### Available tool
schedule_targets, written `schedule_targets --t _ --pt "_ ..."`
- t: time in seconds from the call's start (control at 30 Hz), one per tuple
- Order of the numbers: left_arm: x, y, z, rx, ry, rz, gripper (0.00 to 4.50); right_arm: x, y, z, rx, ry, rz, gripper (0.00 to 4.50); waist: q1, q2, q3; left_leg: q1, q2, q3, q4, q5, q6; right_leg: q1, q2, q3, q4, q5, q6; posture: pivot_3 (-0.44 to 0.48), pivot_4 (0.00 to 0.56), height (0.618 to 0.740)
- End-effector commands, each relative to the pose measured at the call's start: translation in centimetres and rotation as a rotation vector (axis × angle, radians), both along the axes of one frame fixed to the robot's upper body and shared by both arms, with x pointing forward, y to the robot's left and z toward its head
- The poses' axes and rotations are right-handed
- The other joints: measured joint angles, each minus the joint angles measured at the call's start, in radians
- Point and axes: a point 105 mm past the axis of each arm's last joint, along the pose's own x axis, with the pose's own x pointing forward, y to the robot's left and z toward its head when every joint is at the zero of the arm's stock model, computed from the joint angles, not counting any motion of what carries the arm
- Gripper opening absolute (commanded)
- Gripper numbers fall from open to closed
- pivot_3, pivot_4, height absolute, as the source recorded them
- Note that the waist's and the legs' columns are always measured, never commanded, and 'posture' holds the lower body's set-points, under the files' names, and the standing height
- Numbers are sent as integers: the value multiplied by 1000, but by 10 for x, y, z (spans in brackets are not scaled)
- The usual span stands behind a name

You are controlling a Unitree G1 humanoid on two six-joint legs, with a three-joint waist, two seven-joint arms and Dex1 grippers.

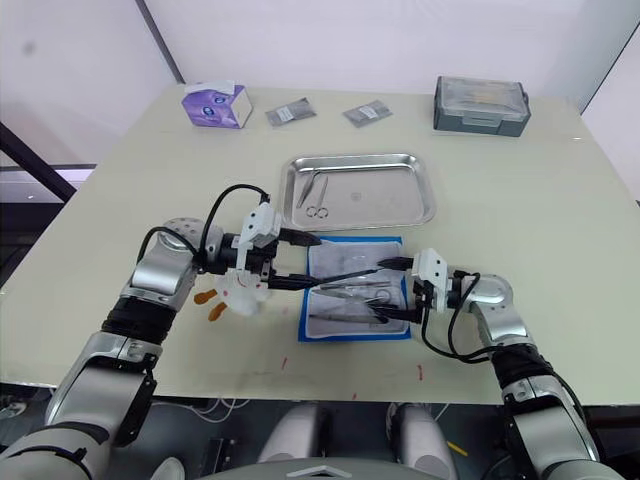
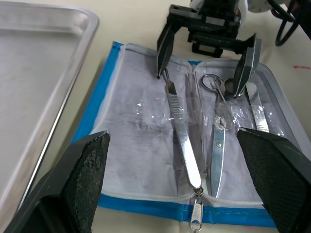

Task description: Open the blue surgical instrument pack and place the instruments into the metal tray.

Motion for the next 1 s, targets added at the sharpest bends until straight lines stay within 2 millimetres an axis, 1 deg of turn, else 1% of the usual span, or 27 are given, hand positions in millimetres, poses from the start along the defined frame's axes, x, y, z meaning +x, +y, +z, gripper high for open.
schedule_targets --t 0.03,0.37,0.57,0.77,1.0 --pt "1 -6 7 -3 -36 -31 4408 -20 -11 -39 -62 169 0 4500 1 0 0 0 0 0 0 0 0 0 0 0 0 0 0 0 150 734" --pt "4 -12 1 16 -42 -73 4408 -17 -14 -35 -46 158 -11 4500 3 2 2 0 0 1 0 0 0 0 0 0 0 0 0 0 150 734" --pt "8 -7 -5 47 -50 -68 4408 -18 -15 -36 -32 160 -21 4500 3 3 3 0 0 2 0 0 0 0 0 -1 0 0 0 0 150 734" --pt "12 -7 -3 38 -54 -65 4408 -18 -16 -34 -20 145 -31 4500 4 2 3 -1 0 2 0 0 0 0 0 -1 0 0 0 0 150 734" --pt "16 -9 -2 40 -65 -60 4408 -19 -15 -39 -24 159 -35 4500 4 3 3 -1 0 2 0 0 0 0 0 -1 0 0 0 0 150 734"
